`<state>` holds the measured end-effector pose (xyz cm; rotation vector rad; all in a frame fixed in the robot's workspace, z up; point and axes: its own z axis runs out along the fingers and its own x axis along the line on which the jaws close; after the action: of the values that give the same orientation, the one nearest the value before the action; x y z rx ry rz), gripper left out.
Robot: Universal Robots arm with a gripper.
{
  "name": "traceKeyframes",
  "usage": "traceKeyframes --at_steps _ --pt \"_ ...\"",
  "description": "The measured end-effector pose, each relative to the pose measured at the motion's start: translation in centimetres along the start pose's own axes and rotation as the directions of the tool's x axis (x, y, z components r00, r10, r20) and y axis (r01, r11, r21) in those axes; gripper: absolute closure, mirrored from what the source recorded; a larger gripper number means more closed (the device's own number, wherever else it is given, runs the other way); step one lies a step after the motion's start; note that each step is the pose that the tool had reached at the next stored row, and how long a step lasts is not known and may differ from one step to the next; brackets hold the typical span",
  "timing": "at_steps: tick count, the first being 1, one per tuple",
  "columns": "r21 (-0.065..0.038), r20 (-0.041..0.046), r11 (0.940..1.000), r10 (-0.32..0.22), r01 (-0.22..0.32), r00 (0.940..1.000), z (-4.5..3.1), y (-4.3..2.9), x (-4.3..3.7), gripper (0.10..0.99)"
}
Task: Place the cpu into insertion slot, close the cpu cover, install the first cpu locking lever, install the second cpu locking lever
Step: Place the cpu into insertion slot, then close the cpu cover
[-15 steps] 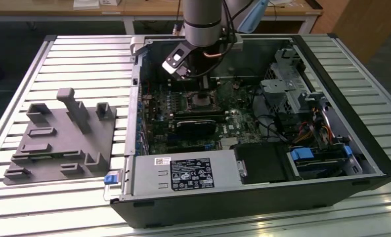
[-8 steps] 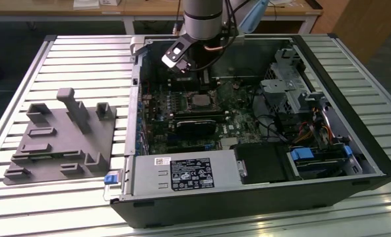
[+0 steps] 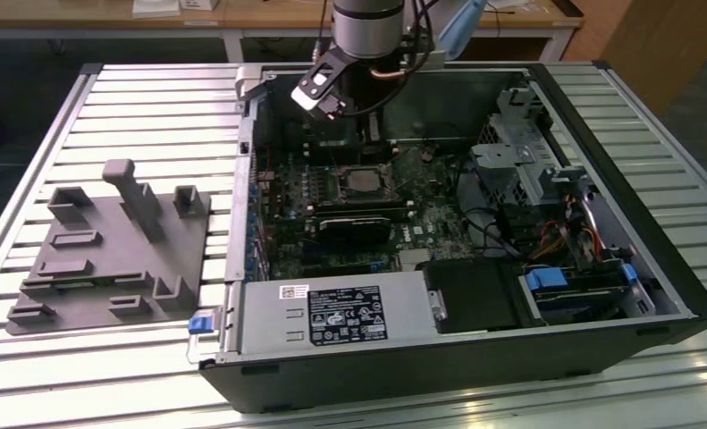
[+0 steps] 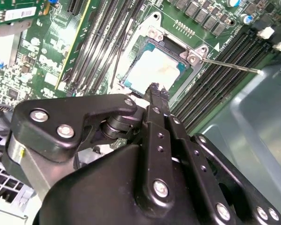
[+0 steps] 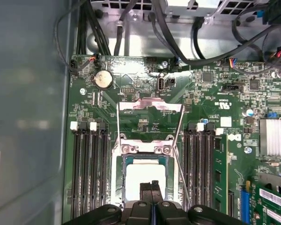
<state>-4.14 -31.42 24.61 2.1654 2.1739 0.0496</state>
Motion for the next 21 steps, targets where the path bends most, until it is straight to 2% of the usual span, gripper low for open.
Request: traceKeyframes --at_steps 3,21 --pt "0.000 -0.0002 1.0000 0.000 0.000 1.0000 -0.25 0.02 -0.01 0.980" --pt "0.000 0.0006 1.0000 0.000 0.000 1.0000 -0.26 0.02 -0.01 0.980"
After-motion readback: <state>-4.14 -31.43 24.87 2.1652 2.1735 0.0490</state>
